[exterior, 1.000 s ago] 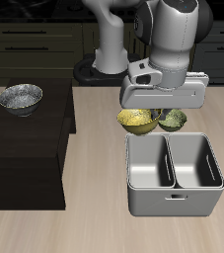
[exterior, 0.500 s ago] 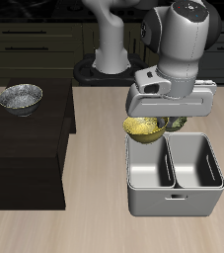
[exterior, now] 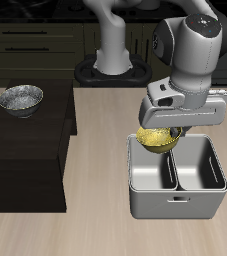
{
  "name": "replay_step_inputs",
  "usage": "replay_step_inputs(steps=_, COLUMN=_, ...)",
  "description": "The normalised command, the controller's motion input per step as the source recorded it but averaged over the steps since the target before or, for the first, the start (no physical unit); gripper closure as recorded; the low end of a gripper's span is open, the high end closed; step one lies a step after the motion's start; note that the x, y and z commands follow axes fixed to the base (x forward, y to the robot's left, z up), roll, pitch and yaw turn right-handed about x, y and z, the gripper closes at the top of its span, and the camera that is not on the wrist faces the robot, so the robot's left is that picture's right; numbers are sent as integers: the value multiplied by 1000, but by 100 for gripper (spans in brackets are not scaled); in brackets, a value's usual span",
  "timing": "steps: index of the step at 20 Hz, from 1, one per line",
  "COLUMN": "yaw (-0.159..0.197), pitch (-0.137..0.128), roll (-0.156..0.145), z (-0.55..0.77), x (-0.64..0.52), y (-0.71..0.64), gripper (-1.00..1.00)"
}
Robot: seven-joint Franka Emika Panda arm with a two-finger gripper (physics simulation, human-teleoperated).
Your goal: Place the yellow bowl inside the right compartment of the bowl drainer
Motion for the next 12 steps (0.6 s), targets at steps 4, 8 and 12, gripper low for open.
replay_step_inputs(steps=4, yaw=5, pitch=57, roll=-14, z=-300, x=74, y=-58, gripper=100)
replay_step_inputs(steps=8, yaw=28, pitch=41, roll=-13, z=-295, x=47, y=-80, gripper=-100)
replay_step_inputs(steps=12, yaw=-3, pitch=0, roll=-15, z=-85, x=-96, y=42, gripper=-100)
